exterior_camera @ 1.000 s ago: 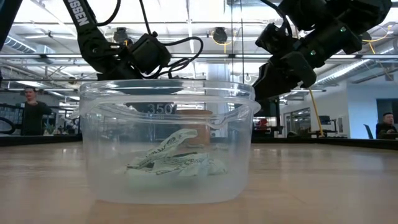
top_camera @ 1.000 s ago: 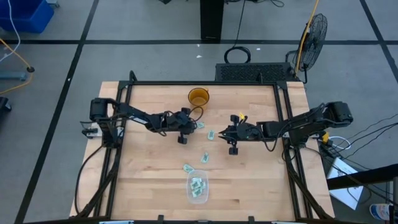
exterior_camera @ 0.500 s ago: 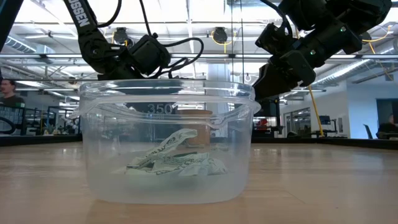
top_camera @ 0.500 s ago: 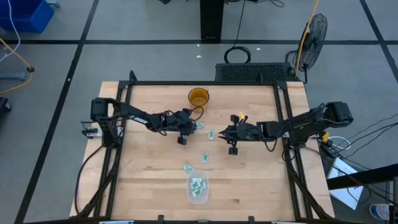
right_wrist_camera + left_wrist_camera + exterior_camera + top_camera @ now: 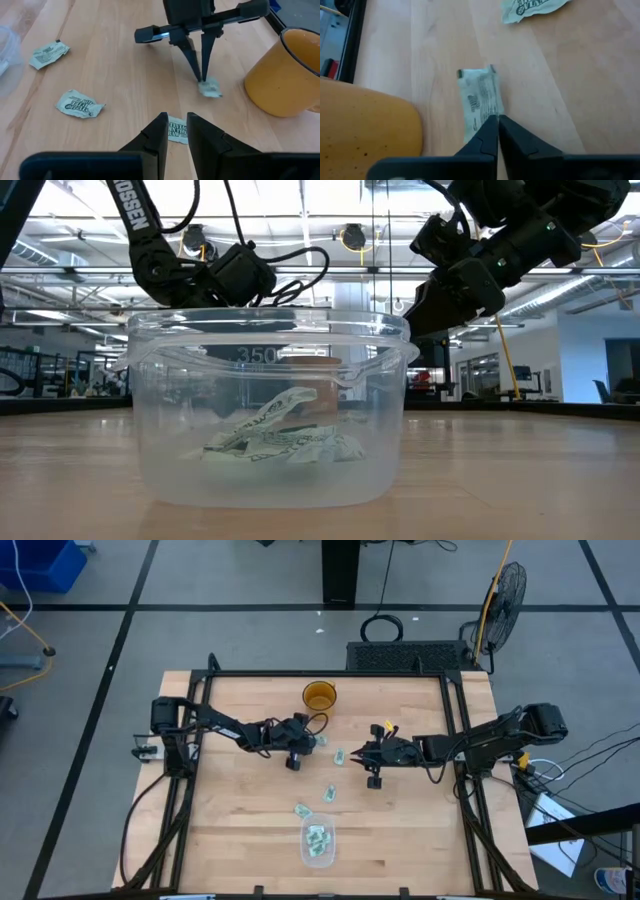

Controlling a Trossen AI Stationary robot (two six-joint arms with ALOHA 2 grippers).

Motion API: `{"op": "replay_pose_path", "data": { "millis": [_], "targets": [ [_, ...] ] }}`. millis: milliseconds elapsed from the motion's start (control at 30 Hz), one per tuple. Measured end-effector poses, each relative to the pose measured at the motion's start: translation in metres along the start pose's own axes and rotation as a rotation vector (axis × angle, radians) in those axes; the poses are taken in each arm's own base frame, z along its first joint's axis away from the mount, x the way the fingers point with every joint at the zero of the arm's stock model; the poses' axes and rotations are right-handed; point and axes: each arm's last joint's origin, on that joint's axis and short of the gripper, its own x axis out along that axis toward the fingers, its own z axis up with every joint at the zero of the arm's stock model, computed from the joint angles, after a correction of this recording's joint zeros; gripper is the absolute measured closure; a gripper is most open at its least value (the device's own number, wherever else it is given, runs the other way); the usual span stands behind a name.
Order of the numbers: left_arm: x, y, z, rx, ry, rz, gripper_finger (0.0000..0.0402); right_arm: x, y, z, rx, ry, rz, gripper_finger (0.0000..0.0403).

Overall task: Pick and place Stevia / Truvia into bins
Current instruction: Put the green stevia packet into the transparent container

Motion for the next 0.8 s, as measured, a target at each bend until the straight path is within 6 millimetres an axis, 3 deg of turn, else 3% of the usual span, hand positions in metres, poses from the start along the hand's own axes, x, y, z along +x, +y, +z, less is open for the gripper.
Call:
{"op": "replay_pose_path", "data": {
  "millis": [367,633,800],
  "targets": [
    [-0.006,-0.006,0.014,-0.004,-0.043,0.0,0.0399,0.0,0.0,0.0,0.0,0.003,0.001,0.0337],
    [-0.037,-0.015,0.048,0.005,-0.12,0.022,0.0396,0.0,0.0,0.0,0.0,0.003,0.001,0.0337],
    [-0.042,-0.009,0.043,0.0,-0.031,0.092,0.0378,0.0,0.0,0.0,0.001,-0.004,0.0,0.0337]
  ]
}}
